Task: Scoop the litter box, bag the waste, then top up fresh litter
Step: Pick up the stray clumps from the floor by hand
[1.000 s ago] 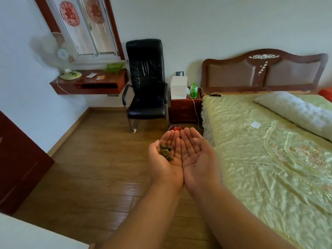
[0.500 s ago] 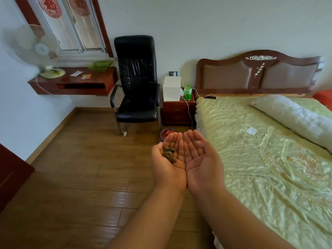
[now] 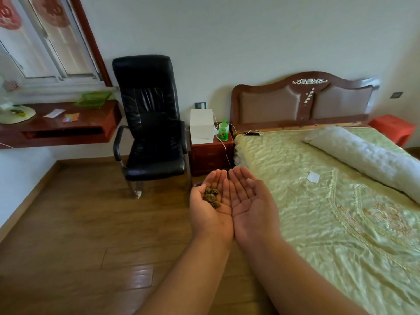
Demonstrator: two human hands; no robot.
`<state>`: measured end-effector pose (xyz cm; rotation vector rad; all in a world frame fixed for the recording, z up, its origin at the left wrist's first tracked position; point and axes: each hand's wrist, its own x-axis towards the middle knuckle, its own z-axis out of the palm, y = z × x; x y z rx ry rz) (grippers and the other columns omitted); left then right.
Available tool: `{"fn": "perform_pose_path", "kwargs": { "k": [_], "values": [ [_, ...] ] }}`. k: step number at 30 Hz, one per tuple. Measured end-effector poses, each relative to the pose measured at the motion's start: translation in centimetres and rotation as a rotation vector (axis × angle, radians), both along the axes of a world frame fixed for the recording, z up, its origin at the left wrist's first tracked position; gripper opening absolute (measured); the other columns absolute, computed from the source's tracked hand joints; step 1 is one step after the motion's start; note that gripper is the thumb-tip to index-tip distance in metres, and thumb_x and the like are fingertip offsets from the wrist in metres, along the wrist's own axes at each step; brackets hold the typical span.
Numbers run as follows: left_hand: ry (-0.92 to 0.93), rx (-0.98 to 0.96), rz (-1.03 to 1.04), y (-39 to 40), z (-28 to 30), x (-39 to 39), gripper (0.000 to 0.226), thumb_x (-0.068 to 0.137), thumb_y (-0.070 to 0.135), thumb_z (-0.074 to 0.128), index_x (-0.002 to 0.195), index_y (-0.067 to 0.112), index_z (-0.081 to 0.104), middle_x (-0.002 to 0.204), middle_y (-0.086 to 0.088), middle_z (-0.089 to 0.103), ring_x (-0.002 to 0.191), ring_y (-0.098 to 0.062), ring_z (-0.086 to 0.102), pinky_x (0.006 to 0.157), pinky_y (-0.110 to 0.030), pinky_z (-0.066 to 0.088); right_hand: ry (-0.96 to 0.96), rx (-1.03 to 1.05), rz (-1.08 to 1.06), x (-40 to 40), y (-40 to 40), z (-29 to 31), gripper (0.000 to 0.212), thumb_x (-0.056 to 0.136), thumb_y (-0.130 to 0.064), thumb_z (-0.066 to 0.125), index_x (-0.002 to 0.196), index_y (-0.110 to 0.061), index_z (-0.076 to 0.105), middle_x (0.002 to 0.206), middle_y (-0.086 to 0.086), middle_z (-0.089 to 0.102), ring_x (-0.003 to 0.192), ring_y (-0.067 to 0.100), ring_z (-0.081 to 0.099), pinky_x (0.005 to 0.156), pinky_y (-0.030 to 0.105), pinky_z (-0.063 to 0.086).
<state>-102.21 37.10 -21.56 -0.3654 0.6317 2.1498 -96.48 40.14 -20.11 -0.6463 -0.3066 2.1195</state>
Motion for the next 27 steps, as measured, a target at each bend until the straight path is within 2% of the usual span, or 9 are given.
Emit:
{"fn": "perform_pose_path", "kwargs": {
  "k": [7,14,27],
  "values": [
    [0.020,-0.019,-0.032,2.8,0.1,-6.4,0.039,0.105,0.018,0.042,0.119,0.000,0.073,0.117,-0.021,0.076,0.113,-0.032,0.074,0.111,-0.045,0.050,0.003,-0.001,-0.017,-6.2,2.8,0.1,0.032,0.101,-0.011,0.052,0.128,-0.001,0.065,0.119,0.016,0.074,0.109,0.026,0.073,0.083,0.030,0.061],
    [0.016,-0.034,-0.017,7.6,-0.9,-11.4,0.039,0.105,0.016,0.041,0.122,-0.001,0.071,0.119,-0.021,0.075,0.114,-0.033,0.073,0.112,-0.045,0.049,-0.023,-0.010,0.000,-11.1,7.7,-1.1,0.031,0.102,-0.012,0.051,0.129,-0.002,0.065,0.122,0.017,0.072,0.111,0.029,0.072,0.099,0.039,0.052],
    [0.056,-0.034,0.173,23.2,0.5,-21.0,0.037,0.104,0.011,0.043,0.123,-0.002,0.071,0.119,-0.021,0.075,0.114,-0.032,0.073,0.112,-0.044,0.050,-0.003,-0.004,0.184,-21.8,24.7,-0.9,0.030,0.102,-0.011,0.050,0.126,-0.004,0.067,0.120,0.016,0.073,0.109,0.028,0.073,0.099,0.038,0.053]
  ]
}}
